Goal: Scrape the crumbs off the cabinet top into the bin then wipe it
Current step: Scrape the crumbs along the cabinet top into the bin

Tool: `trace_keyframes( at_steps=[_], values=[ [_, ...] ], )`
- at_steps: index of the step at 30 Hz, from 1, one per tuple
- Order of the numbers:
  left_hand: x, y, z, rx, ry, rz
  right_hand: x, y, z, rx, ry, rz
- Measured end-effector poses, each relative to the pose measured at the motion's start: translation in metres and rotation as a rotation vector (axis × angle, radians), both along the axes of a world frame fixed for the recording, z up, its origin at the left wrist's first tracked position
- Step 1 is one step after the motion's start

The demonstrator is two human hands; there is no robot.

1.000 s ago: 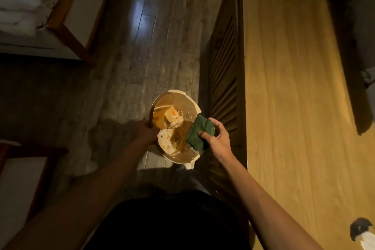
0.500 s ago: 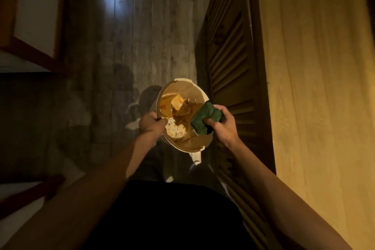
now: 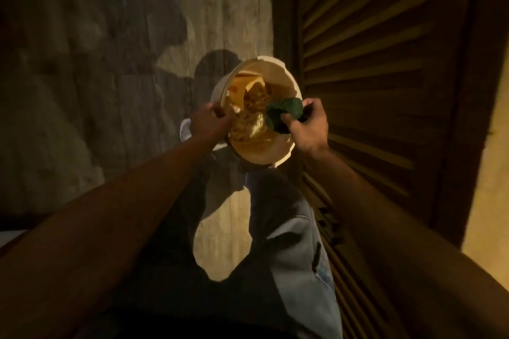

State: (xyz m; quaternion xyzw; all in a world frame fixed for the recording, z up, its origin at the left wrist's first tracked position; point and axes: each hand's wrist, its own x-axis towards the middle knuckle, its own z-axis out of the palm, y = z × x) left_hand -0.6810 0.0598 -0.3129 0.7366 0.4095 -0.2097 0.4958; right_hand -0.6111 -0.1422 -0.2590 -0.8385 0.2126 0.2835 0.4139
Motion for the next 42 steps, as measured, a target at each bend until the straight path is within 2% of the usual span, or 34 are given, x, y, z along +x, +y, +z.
trace_keyframes(
  at_steps=[4,11,16,19,22,24,27,29,34,36,39,42],
  values=[
    [0.005,-0.009,-0.067,-0.011,0.003,0.091,0.008,0.0,-0.059,-0.056,-0.037,0.087],
    [-0.006,-0.011,-0.157,-0.107,0.028,0.075,0.003,-0.003,-0.127,-0.056,-0.065,0.175],
    [-0.009,-0.003,-0.185,-0.076,0.011,0.077,0.002,-0.003,-0.147,-0.05,-0.072,0.227],
    [-0.013,0.005,-0.195,-0.062,0.098,0.105,0.004,-0.001,-0.151,-0.054,-0.099,0.237],
    [-0.016,0.015,-0.2,0.032,0.161,0.004,0.005,0.004,-0.151,-0.03,-0.117,0.22],
    [-0.014,0.019,-0.195,0.029,0.198,-0.09,0.004,0.006,-0.143,-0.013,-0.127,0.221],
    [-0.01,0.021,-0.168,0.037,0.22,-0.207,0.002,0.008,-0.118,0.018,-0.147,0.229],
    [-0.003,0.021,-0.136,0.076,0.161,-0.316,0.0,0.01,-0.093,0.043,-0.164,0.224],
    [0.029,0.012,-0.012,-0.053,-0.387,-0.58,0.0,0.018,-0.011,0.144,-0.198,0.178],
    [0.041,0.006,0.041,-0.092,-0.512,-0.648,0.001,0.023,0.028,0.201,-0.203,0.159],
    [0.06,0.002,0.116,-0.214,-0.493,-0.69,0.007,0.028,0.094,0.281,-0.258,0.117],
    [0.081,0.001,0.188,-0.251,-0.499,-0.666,0.014,0.023,0.161,0.326,-0.33,0.02]
  ],
)
